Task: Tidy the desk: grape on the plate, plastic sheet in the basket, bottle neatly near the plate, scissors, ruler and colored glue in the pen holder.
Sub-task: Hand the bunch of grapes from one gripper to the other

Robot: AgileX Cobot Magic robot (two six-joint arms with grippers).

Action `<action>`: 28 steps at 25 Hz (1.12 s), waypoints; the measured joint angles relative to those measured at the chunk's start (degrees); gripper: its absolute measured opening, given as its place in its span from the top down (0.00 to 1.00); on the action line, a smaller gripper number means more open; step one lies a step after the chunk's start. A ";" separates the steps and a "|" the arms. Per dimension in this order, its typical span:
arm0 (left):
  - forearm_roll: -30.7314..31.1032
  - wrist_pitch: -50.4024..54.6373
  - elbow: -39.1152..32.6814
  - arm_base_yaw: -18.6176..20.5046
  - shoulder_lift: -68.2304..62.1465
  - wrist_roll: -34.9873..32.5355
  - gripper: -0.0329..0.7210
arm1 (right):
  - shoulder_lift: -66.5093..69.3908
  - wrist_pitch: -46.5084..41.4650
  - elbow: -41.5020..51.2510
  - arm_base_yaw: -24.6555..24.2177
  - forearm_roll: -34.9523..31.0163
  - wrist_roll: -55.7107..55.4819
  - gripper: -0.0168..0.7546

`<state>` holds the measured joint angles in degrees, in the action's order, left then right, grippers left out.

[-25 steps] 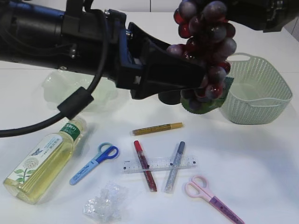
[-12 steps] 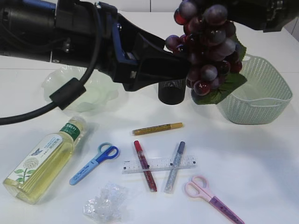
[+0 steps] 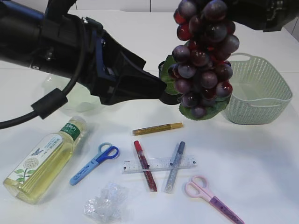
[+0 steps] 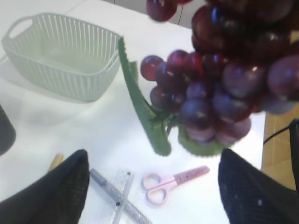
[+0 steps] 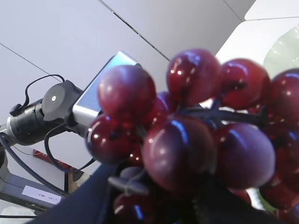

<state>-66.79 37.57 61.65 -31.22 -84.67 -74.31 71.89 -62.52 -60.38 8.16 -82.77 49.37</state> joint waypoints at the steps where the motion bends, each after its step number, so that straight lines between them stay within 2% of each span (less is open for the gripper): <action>1: 0.84 0.63 0.00 0.43 0.00 0.46 0.13 | 0.00 0.00 0.00 0.00 0.00 0.13 0.64; 6: 3.60 2.67 0.00 1.09 0.10 1.17 0.19 | 0.00 0.00 0.00 0.00 0.00 0.48 0.64; 8: 3.80 2.67 0.00 1.18 0.10 1.21 0.23 | 0.00 0.00 0.00 0.00 0.00 0.71 0.64; 12: 2.82 0.17 0.00 1.18 0.10 1.30 0.26 | 0.00 0.00 0.00 0.00 0.00 1.74 0.64; 14: 2.00 -2.23 0.00 1.18 0.10 1.30 0.23 | 0.00 0.00 0.00 0.00 0.00 2.26 0.64; 18: 0.34 -3.75 0.00 1.18 0.10 1.30 0.08 | 0.00 0.00 0.00 0.00 0.00 3.02 0.64; 28: -3.06 -5.54 0.00 -3.24 0.10 0.47 0.08 | 0.00 0.00 0.00 0.00 0.00 3.72 0.64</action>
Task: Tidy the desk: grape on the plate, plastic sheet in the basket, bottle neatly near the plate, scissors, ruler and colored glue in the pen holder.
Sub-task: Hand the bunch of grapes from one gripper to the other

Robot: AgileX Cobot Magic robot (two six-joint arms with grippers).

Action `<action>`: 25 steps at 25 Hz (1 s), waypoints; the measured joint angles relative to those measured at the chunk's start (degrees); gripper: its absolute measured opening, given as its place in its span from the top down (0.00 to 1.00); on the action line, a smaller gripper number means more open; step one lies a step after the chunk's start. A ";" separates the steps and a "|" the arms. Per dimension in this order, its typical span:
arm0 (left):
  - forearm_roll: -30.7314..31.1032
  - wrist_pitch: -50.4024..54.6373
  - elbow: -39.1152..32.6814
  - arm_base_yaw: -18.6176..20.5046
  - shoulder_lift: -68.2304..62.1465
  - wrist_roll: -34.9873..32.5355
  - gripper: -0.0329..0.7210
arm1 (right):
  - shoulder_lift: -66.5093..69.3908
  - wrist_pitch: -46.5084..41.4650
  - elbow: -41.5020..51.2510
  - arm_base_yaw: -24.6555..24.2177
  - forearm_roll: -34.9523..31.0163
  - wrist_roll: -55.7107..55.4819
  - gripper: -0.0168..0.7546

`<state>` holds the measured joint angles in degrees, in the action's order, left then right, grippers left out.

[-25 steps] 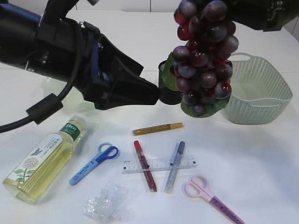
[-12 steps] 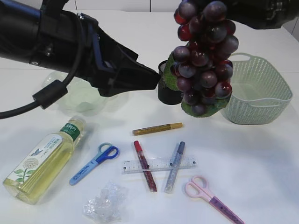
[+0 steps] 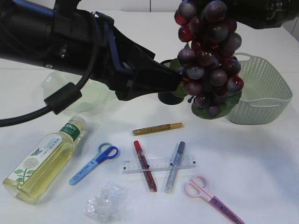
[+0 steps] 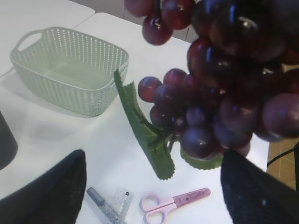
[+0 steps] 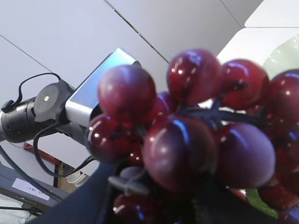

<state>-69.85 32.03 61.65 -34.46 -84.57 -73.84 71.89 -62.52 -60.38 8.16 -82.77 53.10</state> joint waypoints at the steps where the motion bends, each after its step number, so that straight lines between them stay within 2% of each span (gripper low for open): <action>1: -0.28 0.00 0.00 -0.14 0.00 0.00 0.08 | 0.00 0.00 0.00 0.00 0.00 0.10 0.64; 18: -8.94 8.13 1.16 -0.41 0.00 -0.12 0.10 | 0.00 1.53 0.00 0.00 0.00 0.83 0.64; 25: -9.32 10.38 1.16 -0.44 0.00 0.83 0.11 | 0.00 2.96 0.00 0.00 0.00 1.24 0.64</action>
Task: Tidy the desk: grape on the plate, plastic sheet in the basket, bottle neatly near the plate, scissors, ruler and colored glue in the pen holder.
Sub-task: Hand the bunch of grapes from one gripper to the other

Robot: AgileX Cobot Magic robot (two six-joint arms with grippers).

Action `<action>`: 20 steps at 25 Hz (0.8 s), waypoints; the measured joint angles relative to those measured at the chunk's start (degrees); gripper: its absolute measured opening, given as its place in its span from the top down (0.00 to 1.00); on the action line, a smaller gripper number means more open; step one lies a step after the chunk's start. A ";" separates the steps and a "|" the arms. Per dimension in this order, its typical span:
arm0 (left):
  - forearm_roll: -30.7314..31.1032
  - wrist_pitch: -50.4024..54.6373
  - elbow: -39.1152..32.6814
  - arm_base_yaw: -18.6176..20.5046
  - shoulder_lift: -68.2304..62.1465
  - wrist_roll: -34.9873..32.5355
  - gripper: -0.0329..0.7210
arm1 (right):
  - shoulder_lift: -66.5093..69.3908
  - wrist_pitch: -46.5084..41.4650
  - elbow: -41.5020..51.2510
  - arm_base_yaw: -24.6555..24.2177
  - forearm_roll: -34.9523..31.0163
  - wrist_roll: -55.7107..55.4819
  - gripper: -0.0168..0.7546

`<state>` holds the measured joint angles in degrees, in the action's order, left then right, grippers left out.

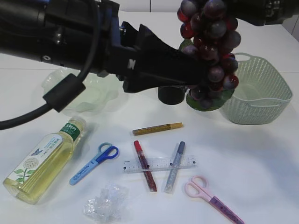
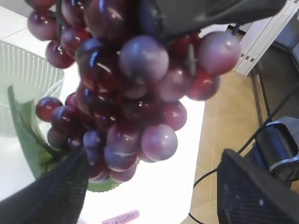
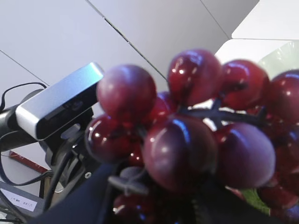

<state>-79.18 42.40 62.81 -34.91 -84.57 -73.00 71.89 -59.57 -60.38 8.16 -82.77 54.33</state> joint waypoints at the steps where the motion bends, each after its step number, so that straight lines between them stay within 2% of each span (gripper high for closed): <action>1: 0.00 -0.12 0.00 0.00 0.00 0.11 0.11 | 0.00 0.00 0.00 0.00 0.00 0.00 0.64; 8: -0.76 -1.66 0.00 0.00 0.00 0.02 0.11 | 0.00 0.00 0.00 0.00 0.00 0.00 0.64; 20: -8.05 -2.34 0.93 0.00 -3.27 -6.06 0.11 | 0.00 0.00 0.00 0.00 0.00 0.13 0.64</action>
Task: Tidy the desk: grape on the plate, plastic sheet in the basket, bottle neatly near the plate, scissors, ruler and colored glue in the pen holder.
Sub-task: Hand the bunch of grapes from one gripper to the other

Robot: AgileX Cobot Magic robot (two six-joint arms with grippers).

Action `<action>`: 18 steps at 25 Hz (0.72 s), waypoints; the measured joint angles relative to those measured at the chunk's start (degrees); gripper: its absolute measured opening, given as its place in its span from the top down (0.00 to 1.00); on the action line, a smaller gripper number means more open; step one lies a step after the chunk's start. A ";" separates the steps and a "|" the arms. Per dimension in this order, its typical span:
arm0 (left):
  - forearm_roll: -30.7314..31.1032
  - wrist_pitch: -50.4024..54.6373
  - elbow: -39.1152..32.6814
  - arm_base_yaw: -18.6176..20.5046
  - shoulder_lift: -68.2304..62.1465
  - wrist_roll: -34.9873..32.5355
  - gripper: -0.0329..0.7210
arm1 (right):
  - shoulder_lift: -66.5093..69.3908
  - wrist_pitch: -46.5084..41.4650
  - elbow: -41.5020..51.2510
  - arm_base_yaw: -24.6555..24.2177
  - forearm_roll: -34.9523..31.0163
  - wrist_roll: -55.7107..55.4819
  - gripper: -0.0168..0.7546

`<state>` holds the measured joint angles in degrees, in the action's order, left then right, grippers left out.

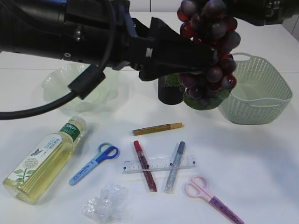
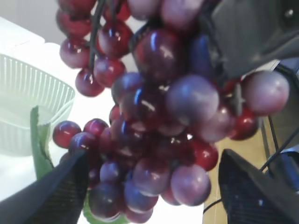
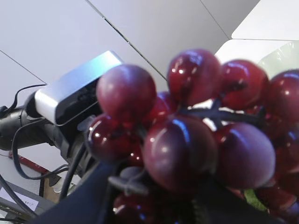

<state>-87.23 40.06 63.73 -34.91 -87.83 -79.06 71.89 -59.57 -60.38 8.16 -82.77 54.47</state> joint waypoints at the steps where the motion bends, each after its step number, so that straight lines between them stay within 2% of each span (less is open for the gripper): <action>1: -0.71 0.00 0.00 0.00 0.01 -0.84 0.11 | 0.00 0.00 0.00 0.00 0.00 0.00 0.64; 8: -4.16 -0.40 0.00 0.00 -0.40 -4.23 0.11 | 0.00 0.00 0.00 0.00 -0.09 0.00 0.64; 18: -9.58 -2.54 0.00 -2.46 -2.11 -10.19 0.12 | 0.00 -0.33 0.00 0.00 -0.09 0.00 0.64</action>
<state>-96.80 37.52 63.73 -37.37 -89.94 -89.25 71.89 -59.89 -60.38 8.16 -82.85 54.47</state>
